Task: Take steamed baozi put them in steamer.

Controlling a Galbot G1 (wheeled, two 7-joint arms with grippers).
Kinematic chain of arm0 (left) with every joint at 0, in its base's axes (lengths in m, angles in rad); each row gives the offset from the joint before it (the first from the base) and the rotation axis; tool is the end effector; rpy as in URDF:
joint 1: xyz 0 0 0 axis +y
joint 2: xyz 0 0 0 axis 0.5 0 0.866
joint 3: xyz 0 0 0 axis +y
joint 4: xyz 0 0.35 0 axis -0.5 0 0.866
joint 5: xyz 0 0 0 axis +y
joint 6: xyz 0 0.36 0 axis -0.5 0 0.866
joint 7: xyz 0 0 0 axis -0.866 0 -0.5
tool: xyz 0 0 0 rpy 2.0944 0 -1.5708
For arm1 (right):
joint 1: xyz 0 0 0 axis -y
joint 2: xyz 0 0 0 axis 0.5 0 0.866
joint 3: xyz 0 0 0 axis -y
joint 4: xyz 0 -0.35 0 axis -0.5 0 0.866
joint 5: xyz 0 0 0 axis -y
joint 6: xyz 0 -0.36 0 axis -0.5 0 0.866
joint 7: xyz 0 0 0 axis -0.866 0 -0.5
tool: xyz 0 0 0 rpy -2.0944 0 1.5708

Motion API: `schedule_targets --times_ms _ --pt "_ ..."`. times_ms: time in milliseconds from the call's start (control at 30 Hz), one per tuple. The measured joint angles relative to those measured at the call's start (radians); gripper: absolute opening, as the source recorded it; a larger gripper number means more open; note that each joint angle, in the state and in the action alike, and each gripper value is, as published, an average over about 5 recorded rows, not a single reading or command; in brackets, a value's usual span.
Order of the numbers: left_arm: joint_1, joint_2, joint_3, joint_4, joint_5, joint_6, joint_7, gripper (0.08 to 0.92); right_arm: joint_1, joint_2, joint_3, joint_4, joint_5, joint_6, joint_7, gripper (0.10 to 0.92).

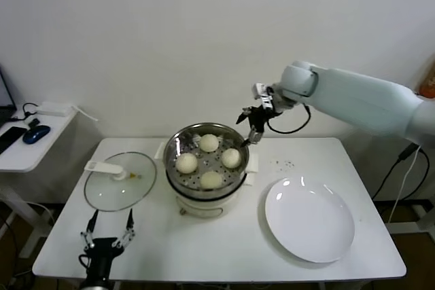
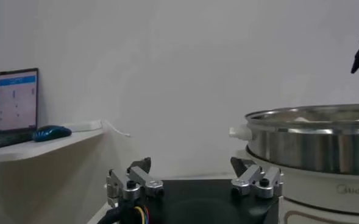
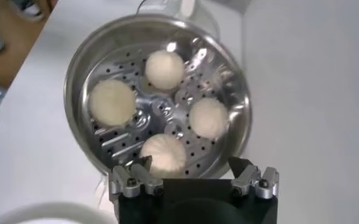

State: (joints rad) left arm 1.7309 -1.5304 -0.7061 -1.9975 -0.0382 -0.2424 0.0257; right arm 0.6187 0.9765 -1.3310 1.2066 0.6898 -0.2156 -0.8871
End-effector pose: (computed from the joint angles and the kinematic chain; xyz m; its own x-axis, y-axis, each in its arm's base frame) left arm 0.1245 0.0676 -0.3574 -0.9949 -0.1009 0.0039 -0.0998 0.9891 0.1086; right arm 0.5834 -0.0002 -0.0390 -0.2387 -0.4907 0.8380 -0.9471 -0.0730 -0.3125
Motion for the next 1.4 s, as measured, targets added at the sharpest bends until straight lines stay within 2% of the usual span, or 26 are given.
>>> schedule_targets --times_ms 367,633,800,1033,1400 --pt "0.005 -0.001 0.006 -0.014 0.000 -0.008 0.003 0.823 -0.392 -0.262 0.480 0.237 -0.078 0.021 0.254 0.823" --pt "0.009 -0.011 0.006 -0.023 0.002 -0.014 0.002 0.823 -0.786 -0.335 0.872 0.371 -0.139 0.094 0.450 0.823" --pt "0.014 -0.013 -0.001 -0.029 0.001 -0.018 0.001 0.823 -1.064 -0.296 1.129 0.444 -0.193 0.147 0.533 0.823" --pt "0.019 -0.014 -0.003 -0.030 -0.004 -0.026 0.000 0.823 -1.408 -0.158 1.430 0.514 -0.258 0.237 0.593 0.823" --pt "0.020 -0.014 -0.008 -0.036 -0.005 -0.025 0.000 0.823 -1.768 0.080 1.714 0.555 -0.306 0.367 0.629 0.823"
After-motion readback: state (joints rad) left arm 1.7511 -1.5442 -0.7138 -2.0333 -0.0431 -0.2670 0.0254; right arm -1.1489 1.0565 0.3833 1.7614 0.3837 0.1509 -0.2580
